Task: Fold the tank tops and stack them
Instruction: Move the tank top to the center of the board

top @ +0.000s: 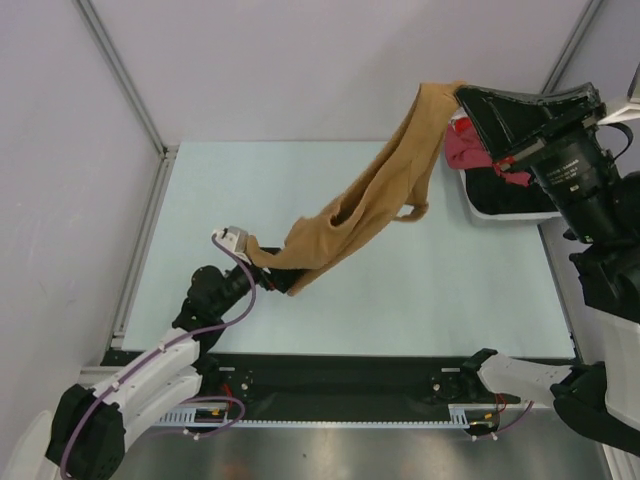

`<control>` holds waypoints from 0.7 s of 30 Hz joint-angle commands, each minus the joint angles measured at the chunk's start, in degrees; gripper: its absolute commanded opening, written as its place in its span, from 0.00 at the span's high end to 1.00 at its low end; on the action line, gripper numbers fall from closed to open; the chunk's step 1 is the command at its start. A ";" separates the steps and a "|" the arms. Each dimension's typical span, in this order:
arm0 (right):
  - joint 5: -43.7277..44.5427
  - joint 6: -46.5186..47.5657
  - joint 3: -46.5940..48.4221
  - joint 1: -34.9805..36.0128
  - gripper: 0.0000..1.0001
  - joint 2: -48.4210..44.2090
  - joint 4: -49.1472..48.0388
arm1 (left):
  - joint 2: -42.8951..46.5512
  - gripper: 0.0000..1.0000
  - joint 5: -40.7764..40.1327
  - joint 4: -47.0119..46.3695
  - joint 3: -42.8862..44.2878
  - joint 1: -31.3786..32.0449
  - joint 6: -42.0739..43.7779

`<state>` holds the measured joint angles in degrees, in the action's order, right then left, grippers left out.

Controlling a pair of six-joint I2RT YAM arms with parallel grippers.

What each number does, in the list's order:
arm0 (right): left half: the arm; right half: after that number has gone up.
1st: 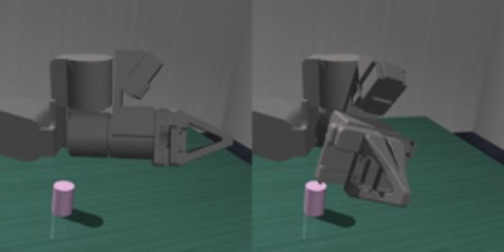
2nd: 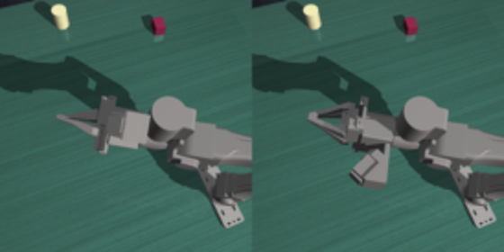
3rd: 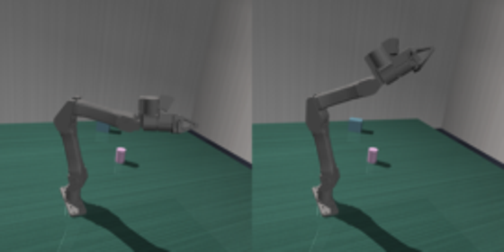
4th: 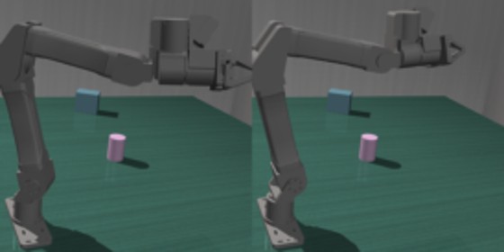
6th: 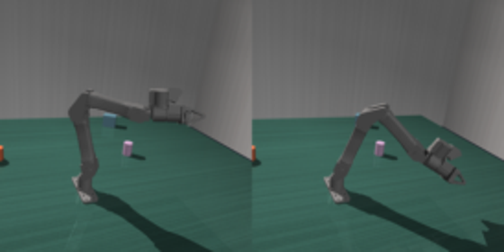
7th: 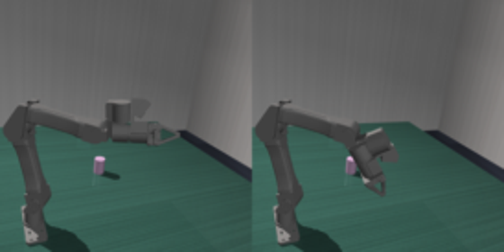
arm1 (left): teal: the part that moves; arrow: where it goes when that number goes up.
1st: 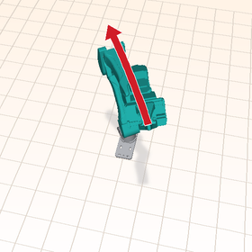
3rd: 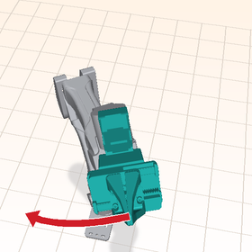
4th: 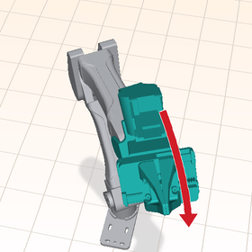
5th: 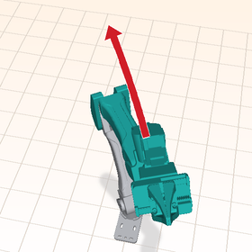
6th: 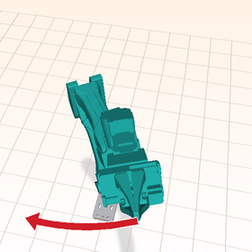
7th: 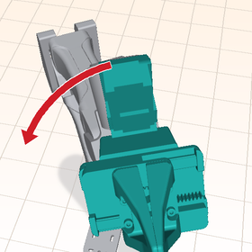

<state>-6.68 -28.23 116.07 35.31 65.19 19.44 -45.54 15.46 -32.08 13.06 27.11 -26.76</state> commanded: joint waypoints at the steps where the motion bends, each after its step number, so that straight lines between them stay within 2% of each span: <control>1: 5.61 3.35 -5.65 0.02 1.00 2.48 1.39 | 3.52 0.00 -2.71 -0.27 -0.84 0.40 2.15; 6: 12.46 3.10 -15.77 -3.66 1.00 5.99 1.39 | 4.59 0.00 -12.36 7.71 0.73 0.40 2.16; 10: 16.26 -6.20 -32.18 -14.19 1.00 5.04 -0.79 | 2.83 0.00 -20.97 14.57 3.72 0.31 1.19; 11: 16.00 -11.36 -36.40 -20.31 1.00 4.34 -2.55 | 2.48 0.00 -22.13 16.41 4.08 0.31 1.10; 12: 15.65 -13.50 -45.67 -23.07 0.92 3.55 -6.57 | 2.04 0.00 -23.27 17.21 4.43 0.31 0.66; 13: 14.77 -15.09 -49.41 -26.23 0.81 2.67 -8.78 | 1.08 0.00 -23.90 17.66 4.95 0.31 0.49; 14: 13.55 -15.45 -53.28 -30.43 0.64 2.40 -11.07 | 0.72 0.00 -24.34 18.18 5.13 0.31 0.31; 15: 13.88 -14.67 -57.06 -31.78 0.22 2.40 -12.48 | 0.11 0.00 -24.17 18.19 5.31 0.31 0.31; 16: 14.93 -13.79 -57.71 -32.49 0.13 2.83 -11.02 | -0.86 0.00 -23.99 18.10 5.66 0.31 0.40; 19: 15.56 -7.03 -58.67 -32.85 0.11 2.58 -6.27 | -2.18 0.00 -22.68 17.75 6.27 0.40 0.66; 20: 14.95 -5.71 -59.29 -32.76 0.14 2.05 -5.82 | -3.23 0.00 -21.37 17.31 6.36 0.31 0.75; 21: 13.29 -4.39 -60.43 -32.33 0.23 1.35 -5.82 | -3.68 0.00 -20.48 17.05 6.45 0.31 0.75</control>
<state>8.10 -36.80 54.96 1.83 70.87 17.76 -48.07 -5.85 -14.63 16.64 27.24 -26.00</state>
